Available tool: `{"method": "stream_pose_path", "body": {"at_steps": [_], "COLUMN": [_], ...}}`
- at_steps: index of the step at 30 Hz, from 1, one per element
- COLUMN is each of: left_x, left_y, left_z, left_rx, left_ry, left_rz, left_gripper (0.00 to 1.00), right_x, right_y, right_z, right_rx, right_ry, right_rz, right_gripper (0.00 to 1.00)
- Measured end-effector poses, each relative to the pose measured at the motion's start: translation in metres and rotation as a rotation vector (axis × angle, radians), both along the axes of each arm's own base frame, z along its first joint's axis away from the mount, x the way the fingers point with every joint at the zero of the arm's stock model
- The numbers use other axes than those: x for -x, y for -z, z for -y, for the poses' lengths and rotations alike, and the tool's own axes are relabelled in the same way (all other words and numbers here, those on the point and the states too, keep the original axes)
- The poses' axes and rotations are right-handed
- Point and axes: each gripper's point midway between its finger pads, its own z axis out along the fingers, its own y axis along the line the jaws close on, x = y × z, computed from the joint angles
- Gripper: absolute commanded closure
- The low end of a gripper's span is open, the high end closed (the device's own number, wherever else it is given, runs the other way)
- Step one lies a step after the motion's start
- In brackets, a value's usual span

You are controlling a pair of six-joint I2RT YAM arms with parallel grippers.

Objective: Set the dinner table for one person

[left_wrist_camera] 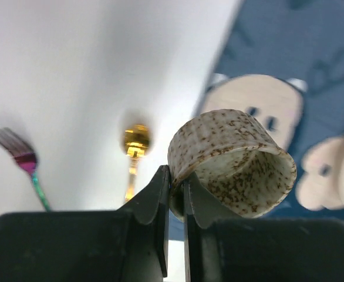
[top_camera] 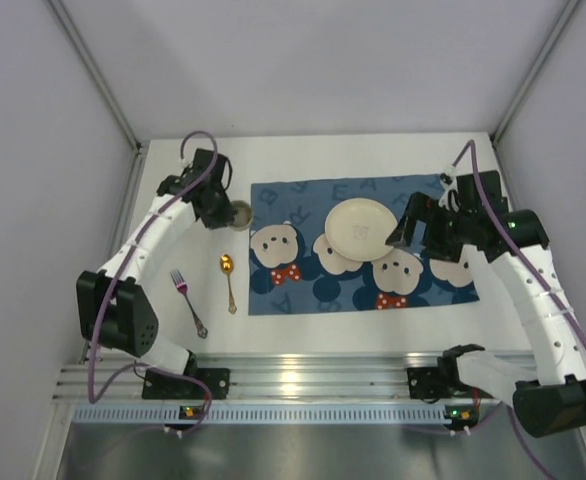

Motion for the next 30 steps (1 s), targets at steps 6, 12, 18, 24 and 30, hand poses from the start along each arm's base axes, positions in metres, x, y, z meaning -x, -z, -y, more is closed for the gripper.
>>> {"method": "stream_pose_path", "body": {"at_steps": [6, 12, 18, 24, 30], "left_x": [-0.029, -0.008, 0.007, 0.005, 0.011], "left_y": [-0.039, -0.015, -0.022, -0.046, -0.038], "left_z": [0.121, 0.216, 0.259, 0.275, 0.276], "left_rx": [0.047, 0.029, 0.042, 0.087, 0.083], "left_ry": [0.224, 0.411, 0.493, 0.506, 0.500], "left_rz": [0.089, 0.016, 0.013, 0.062, 0.041], "left_gripper": [1.00, 1.00, 1.00, 1.00, 1.00], "right_x": [-0.034, -0.056, -0.065, -0.073, -0.082], "right_y": [-0.029, -0.016, 0.002, 0.018, 0.036], "right_z": [-0.048, -0.077, -0.079, -0.074, -0.075], "right_rx": [-0.046, -0.027, 0.017, 0.074, 0.111], "right_ry": [-0.142, -0.192, -0.177, -0.152, -0.144], "right_rz": [0.038, -0.025, -0.071, -0.096, -0.129], "right_gripper": [0.00, 0.02, 0.09, 0.25, 0.43]}}
